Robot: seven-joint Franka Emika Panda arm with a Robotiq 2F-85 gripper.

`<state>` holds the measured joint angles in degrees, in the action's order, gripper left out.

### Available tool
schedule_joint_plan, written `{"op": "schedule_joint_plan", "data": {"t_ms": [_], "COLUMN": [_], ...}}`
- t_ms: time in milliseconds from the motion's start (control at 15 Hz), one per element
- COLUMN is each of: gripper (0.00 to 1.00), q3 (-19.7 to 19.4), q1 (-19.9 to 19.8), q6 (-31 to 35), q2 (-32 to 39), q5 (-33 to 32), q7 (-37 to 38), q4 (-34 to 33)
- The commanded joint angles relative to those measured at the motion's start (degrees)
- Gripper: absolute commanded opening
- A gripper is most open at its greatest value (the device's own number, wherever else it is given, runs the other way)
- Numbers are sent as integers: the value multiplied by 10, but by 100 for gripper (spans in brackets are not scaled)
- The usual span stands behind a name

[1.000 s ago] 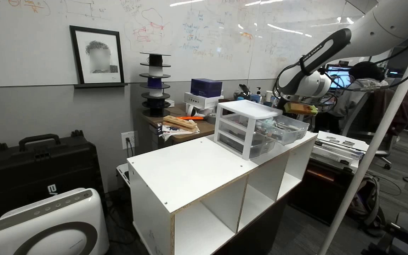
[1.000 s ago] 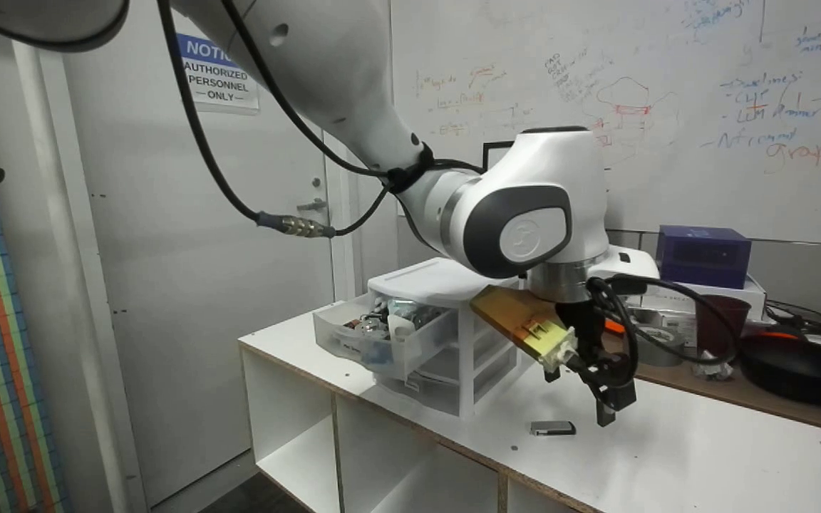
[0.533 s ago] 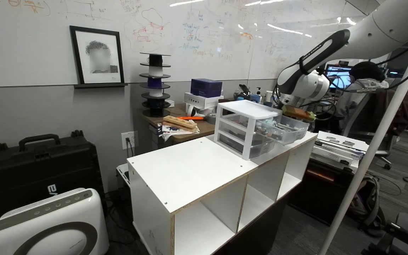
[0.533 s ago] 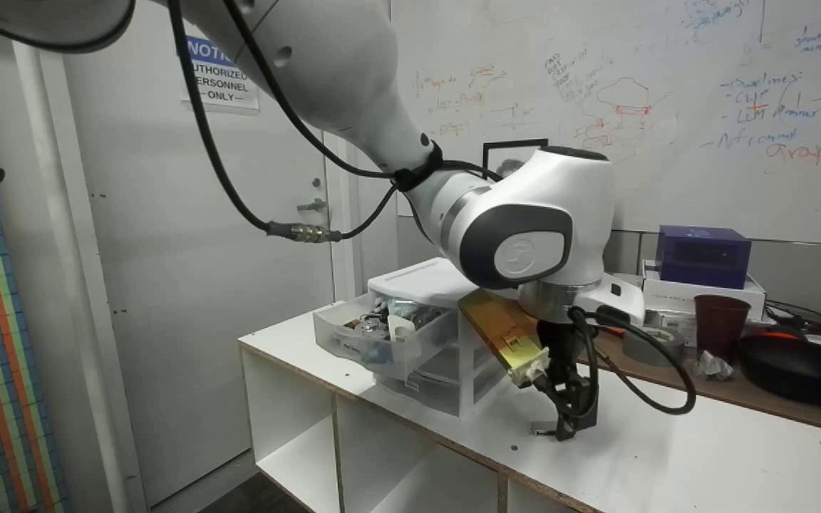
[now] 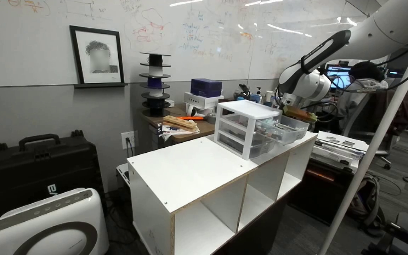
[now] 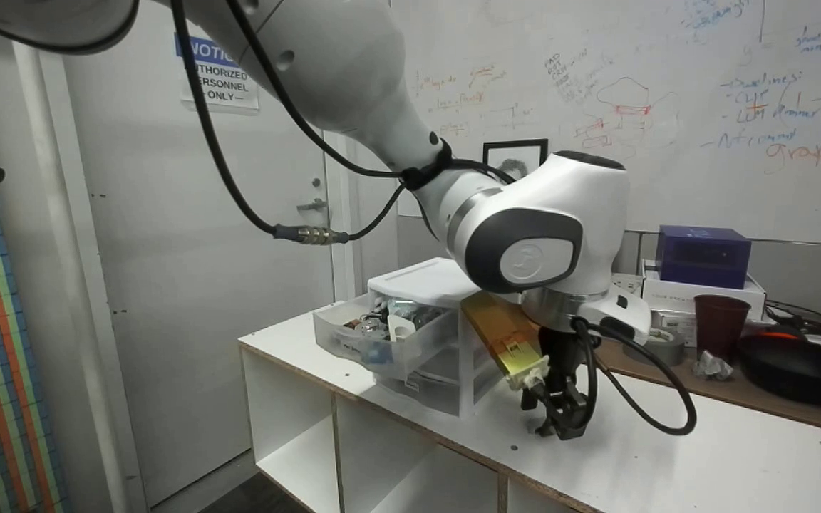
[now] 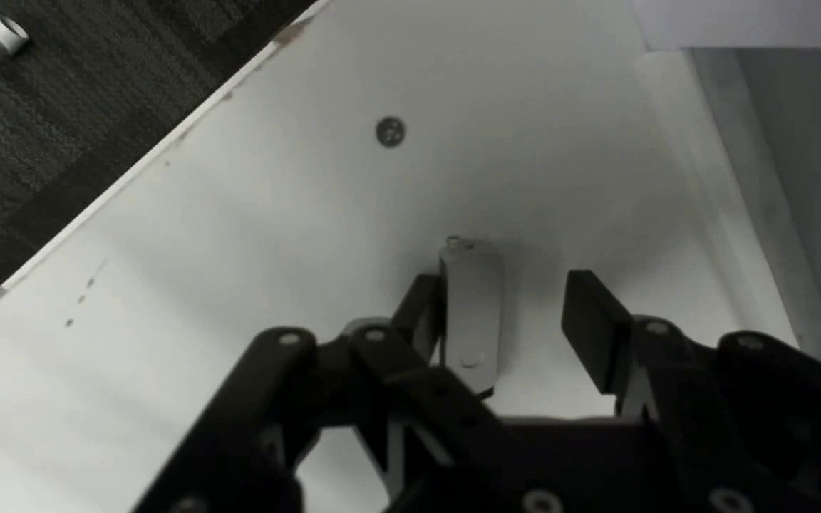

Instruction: Put the object to the right inside the drawer

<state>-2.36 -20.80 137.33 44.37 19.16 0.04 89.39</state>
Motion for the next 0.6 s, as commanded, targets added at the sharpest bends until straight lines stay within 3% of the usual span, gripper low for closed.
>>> {"op": "schedule_joint_plan", "data": {"t_ms": [0,200,533], "gripper": [20,3,6], "q3": [-4,-11,-35], "q1": [-4,-5,21], "q6": [-17,-30,-71], "q2": [7,-3,-54], "q5": [6,0,-40], "q7": [4,5,16], "q4": [-14,-5,35]}}
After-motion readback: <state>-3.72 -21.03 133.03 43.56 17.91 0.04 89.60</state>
